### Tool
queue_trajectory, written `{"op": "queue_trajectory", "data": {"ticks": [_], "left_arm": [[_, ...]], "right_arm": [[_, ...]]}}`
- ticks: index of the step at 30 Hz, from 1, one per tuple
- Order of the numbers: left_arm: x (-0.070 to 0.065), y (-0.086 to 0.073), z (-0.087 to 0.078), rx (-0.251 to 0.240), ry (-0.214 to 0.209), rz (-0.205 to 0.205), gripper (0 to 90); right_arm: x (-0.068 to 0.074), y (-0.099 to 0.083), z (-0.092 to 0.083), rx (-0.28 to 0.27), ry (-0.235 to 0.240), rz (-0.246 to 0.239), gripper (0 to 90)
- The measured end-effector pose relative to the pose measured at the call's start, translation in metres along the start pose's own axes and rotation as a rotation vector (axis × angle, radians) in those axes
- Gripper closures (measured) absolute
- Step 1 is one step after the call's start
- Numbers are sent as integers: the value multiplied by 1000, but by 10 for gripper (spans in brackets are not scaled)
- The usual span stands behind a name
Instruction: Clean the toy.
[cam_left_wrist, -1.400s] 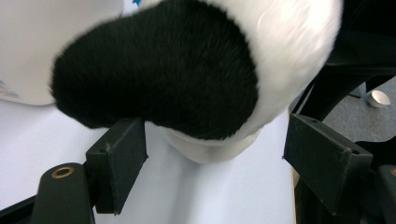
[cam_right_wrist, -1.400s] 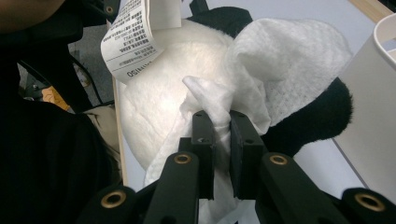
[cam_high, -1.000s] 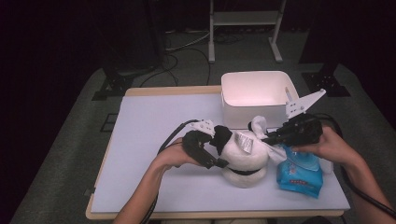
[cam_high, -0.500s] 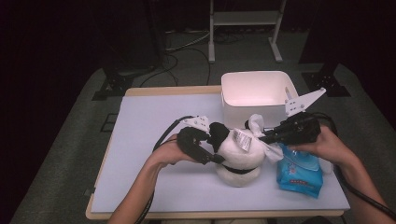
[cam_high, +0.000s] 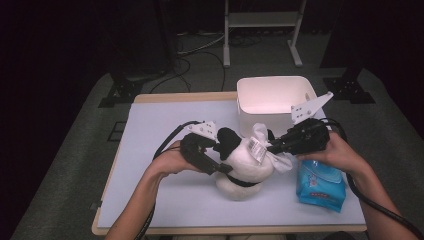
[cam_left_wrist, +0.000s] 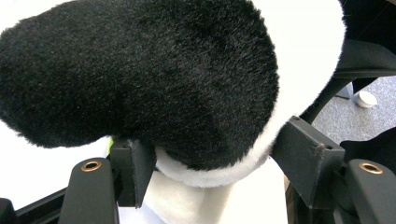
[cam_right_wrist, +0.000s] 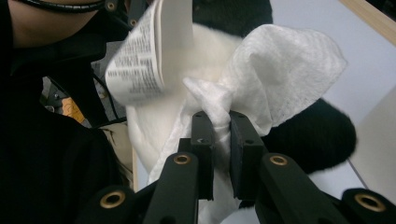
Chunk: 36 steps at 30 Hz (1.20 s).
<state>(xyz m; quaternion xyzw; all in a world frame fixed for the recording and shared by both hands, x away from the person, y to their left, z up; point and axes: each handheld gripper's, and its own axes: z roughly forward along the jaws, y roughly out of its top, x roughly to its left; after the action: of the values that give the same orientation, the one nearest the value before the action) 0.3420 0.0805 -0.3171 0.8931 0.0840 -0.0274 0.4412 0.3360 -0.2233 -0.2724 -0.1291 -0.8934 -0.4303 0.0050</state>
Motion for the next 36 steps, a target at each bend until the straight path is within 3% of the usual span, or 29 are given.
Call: {"op": "queue_trajectory", "data": {"ticks": [6, 15, 19, 23, 26, 36], "left_arm": [[-2, 0, 2, 2, -2, 9, 305], [-2, 0, 14, 27, -27, 3, 189], [-1, 1, 19, 11, -42, -5, 183], [-1, 1, 21, -22, -47, 1, 294], [-1, 1, 18, -21, -44, 5, 351], [-3, -6, 15, -36, -50, 14, 410]], "right_arm": [[5, 7, 2, -4, 12, -21, 809], [5, -2, 4, 20, 20, -11, 810], [6, -5, 2, 27, 18, -4, 809], [6, -8, 1, 13, 21, -6, 810], [5, -6, -1, -6, 23, -2, 810], [6, -1, -1, -7, 25, -13, 809]]}}
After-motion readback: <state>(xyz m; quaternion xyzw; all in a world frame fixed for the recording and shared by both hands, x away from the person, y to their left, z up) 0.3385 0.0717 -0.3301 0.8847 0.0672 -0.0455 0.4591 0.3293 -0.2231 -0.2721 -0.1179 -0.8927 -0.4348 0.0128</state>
